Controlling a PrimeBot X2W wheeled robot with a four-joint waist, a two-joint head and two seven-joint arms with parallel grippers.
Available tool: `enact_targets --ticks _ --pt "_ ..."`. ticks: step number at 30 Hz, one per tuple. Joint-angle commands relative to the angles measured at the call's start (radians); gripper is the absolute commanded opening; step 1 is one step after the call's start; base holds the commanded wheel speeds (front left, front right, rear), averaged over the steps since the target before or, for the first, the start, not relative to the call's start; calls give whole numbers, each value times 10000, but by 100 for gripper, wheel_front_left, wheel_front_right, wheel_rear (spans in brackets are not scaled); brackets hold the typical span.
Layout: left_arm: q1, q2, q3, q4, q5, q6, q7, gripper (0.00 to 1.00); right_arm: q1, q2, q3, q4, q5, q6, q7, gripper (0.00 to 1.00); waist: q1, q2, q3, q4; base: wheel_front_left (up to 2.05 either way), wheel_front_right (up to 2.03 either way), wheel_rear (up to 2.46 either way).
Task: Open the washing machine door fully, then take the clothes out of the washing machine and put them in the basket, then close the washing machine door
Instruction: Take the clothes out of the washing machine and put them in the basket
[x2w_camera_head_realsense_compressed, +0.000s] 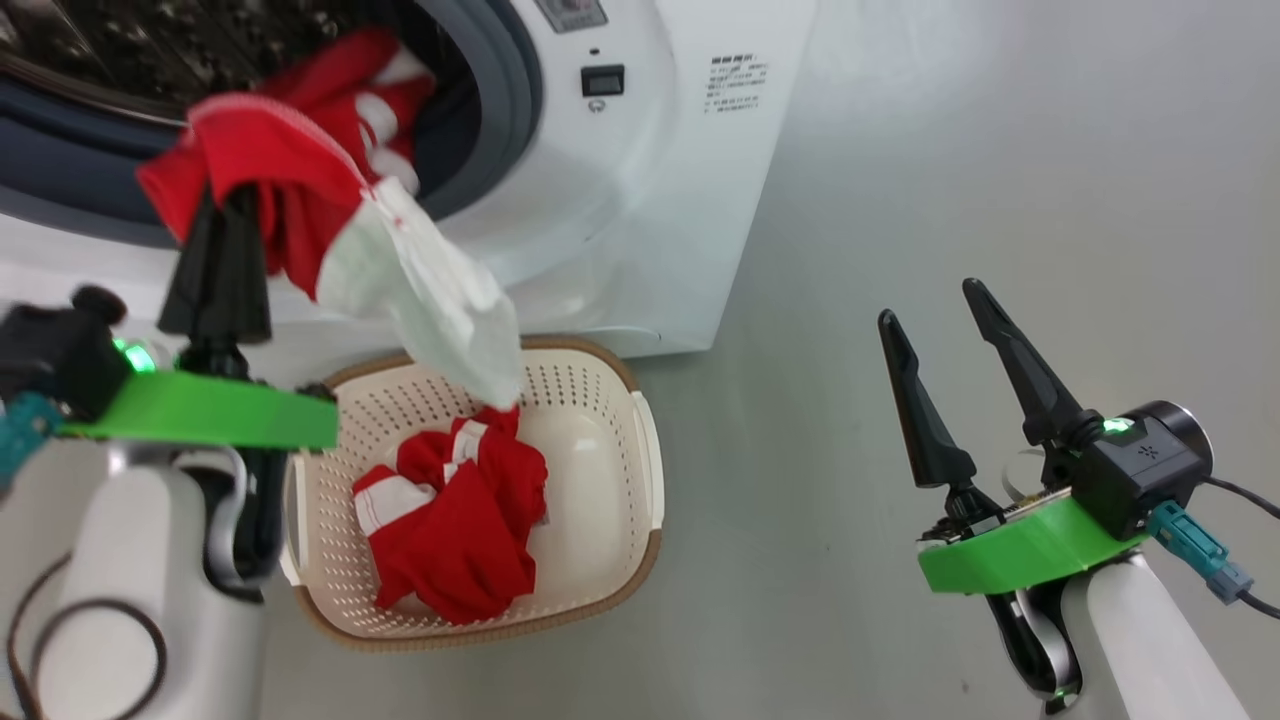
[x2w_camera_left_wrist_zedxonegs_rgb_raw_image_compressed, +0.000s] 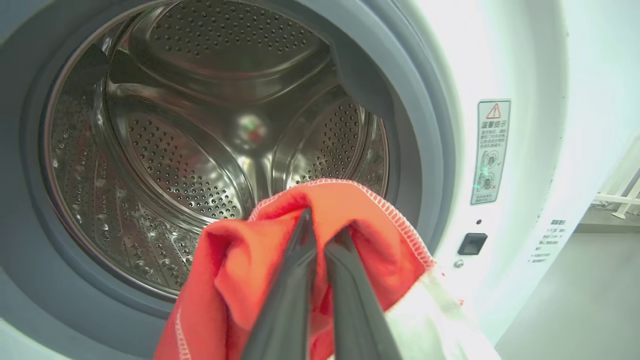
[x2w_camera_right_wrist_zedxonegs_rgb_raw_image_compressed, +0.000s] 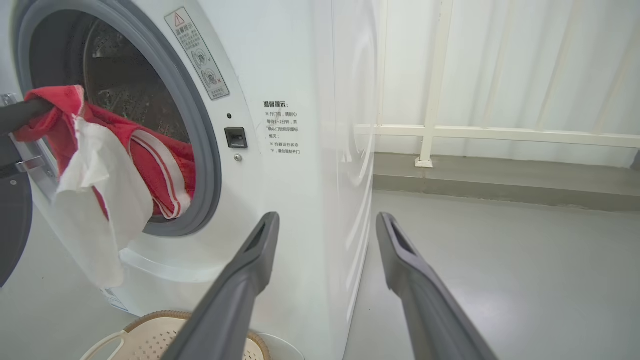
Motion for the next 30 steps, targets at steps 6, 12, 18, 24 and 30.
enact_targets --ticks 6,12,18,24,30 --pt "820 221 196 -953 16 -37 -120 0 522 39 82 -235 -80 63 -63 100 0 0 -603 245 0 0 0" --pt "1641 26 160 -1788 -128 137 -44 0 683 39 75 -264 -136 63 -63 100 0 0 -935 362 0 0 0" --pt "2370 -124 108 -2543 -261 426 240 0 849 39 40 -271 -173 63 -63 100 0 0 -1148 422 0 0 0" --pt "2859 -284 -235 -2679 -436 467 541 0 908 39 51 -312 -209 63 -63 100 0 0 -1123 419 0 0 0" --pt "2866 -373 -294 -2043 -689 510 575 0 821 39 120 -377 -187 63 -63 100 0 0 -878 382 0 0 0"
